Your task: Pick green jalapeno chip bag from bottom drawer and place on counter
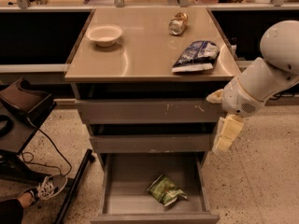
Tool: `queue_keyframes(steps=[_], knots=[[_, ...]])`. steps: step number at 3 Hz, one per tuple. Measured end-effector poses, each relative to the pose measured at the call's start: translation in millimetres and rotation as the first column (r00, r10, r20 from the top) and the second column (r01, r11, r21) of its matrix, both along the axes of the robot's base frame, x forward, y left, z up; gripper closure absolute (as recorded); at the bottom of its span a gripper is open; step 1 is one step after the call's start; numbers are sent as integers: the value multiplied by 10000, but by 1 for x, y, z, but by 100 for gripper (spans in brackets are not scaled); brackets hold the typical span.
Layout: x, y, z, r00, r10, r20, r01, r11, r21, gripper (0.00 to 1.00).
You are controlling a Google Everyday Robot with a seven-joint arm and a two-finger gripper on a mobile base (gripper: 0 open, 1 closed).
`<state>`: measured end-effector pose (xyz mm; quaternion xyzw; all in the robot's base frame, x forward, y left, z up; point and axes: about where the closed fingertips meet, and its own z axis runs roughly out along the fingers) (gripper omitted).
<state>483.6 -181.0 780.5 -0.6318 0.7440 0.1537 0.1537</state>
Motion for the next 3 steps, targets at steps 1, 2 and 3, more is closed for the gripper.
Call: queue_keyframes(steps=[1, 2, 3], knots=[[1, 4, -14, 9997, -111, -220, 113, 9999, 69, 0], [-5, 26, -80, 9965, -83, -832, 200, 9899, 1400, 0], [15, 63, -172, 9882, -505, -1448, 880, 9602, 2653, 0]])
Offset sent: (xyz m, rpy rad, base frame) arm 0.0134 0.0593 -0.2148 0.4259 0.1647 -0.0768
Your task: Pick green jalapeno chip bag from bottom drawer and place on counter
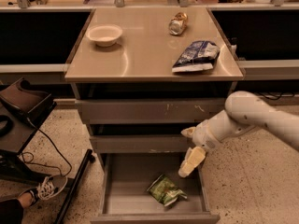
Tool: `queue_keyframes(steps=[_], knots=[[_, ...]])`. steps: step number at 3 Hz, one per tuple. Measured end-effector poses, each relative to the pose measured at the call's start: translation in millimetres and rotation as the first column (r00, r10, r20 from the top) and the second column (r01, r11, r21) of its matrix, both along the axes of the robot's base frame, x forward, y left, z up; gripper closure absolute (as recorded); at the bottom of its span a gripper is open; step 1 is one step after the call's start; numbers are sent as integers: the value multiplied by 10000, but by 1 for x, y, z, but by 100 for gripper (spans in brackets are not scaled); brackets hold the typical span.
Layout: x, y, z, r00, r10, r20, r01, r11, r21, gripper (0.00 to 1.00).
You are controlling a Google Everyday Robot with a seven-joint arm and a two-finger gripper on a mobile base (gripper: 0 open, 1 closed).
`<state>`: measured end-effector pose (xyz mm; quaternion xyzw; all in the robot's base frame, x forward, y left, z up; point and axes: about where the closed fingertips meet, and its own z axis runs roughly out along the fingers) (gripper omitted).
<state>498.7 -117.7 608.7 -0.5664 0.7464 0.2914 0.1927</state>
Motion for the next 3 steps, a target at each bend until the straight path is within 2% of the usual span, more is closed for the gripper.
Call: queue_keyframes(steps=[1, 2, 3], knots=[[9, 20, -69, 9957, -837, -398, 820, 9958, -415, 0], [3, 15, -94, 9833, -1817, -69, 1769, 9649, -1940, 0], [-10, 15, -103, 9706, -2408, 41, 2349, 9428, -2365, 0]])
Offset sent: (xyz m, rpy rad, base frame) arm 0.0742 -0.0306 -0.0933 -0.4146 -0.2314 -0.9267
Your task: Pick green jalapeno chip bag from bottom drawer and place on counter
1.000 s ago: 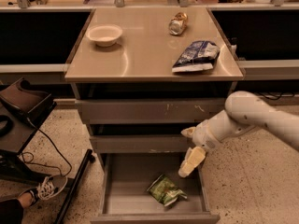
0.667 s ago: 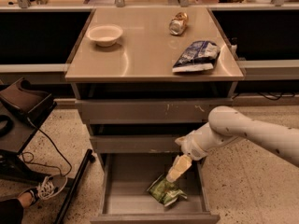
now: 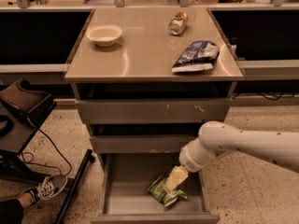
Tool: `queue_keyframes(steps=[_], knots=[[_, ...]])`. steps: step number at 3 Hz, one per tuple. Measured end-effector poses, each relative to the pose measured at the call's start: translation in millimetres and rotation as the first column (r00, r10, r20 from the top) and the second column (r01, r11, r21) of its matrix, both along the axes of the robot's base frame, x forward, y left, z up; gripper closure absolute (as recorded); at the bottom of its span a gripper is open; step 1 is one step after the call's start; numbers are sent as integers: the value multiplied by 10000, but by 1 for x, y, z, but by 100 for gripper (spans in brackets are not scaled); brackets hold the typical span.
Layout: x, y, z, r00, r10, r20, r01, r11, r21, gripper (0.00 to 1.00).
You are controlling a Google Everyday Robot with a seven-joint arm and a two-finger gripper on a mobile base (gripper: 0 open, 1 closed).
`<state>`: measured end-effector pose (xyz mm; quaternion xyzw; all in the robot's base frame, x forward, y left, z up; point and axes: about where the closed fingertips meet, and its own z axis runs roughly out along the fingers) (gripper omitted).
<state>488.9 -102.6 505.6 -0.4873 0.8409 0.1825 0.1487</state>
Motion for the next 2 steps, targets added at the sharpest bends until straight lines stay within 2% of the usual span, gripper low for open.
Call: queue_keyframes(steps=[1, 2], knots=[[-1, 0, -1, 10000, -27, -39, 27, 10000, 23, 0], [11, -11, -34, 9983, -589, -44, 590, 9977, 332, 0]])
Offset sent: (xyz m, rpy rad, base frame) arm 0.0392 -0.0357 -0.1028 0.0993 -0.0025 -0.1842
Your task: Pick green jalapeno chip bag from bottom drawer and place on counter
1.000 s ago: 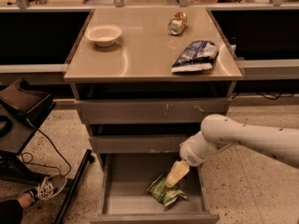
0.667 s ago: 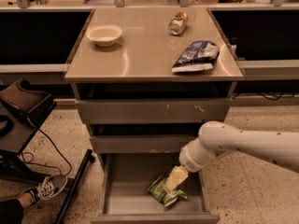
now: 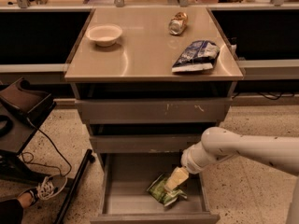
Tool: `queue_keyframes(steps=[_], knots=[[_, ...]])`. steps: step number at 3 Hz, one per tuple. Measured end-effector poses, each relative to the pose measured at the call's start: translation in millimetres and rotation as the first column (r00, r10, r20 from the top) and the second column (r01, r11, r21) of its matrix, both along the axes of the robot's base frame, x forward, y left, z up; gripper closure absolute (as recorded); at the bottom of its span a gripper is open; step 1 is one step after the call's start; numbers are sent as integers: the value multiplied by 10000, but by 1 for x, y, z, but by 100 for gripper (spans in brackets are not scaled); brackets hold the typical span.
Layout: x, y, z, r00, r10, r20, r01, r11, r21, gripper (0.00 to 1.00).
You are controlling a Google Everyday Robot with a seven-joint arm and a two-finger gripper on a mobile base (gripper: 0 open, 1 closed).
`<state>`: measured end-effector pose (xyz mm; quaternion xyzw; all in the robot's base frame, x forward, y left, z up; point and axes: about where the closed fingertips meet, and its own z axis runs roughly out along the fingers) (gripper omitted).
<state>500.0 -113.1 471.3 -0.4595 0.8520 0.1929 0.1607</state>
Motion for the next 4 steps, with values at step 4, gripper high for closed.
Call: queue_keyframes(steps=[4], knots=[[42, -22, -142, 9699, -2429, -157, 2433, 9666, 807, 0]])
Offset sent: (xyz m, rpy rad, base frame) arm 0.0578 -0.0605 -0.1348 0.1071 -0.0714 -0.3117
